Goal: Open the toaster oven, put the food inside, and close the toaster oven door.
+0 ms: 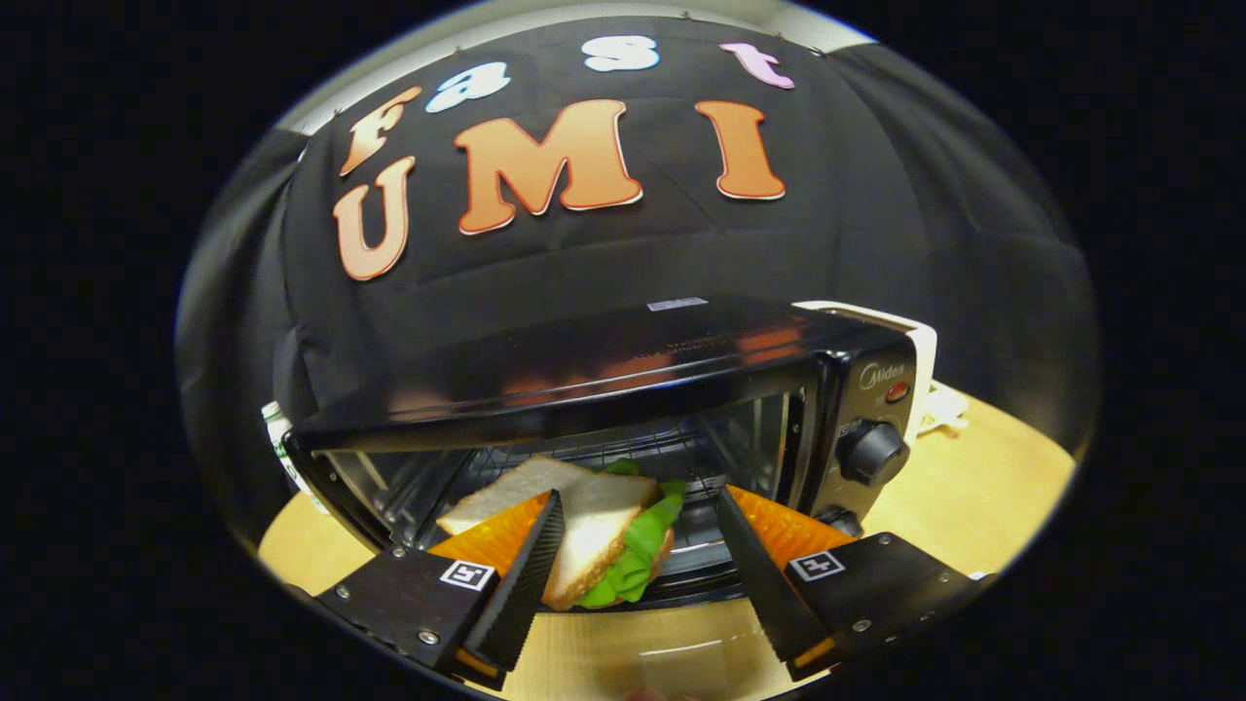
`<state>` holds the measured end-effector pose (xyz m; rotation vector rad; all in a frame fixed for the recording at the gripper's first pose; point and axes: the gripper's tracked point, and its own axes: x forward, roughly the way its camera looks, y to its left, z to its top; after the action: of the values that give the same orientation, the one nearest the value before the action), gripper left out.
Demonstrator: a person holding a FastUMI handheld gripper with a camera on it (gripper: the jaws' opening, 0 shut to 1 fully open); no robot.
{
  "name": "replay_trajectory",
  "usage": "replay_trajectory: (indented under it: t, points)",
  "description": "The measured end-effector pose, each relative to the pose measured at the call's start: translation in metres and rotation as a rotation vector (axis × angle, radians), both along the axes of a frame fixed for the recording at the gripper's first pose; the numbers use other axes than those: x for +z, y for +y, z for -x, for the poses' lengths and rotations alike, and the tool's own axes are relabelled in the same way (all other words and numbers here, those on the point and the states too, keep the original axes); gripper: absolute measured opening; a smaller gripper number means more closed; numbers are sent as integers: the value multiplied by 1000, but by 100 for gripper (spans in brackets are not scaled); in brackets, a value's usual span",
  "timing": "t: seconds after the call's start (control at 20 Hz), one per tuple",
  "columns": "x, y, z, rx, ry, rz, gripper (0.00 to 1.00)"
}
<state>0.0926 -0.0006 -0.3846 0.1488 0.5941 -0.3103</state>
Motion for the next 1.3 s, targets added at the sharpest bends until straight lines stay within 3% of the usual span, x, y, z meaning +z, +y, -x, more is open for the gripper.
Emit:
replay_trajectory:
  t: [0.25,0.55,1.3]
  points:
    - [13,32,42,170,96,-68,98]
    - [27,39,99,263,122,-45,99]
    - [-21,44,203,253,278,-166,99]
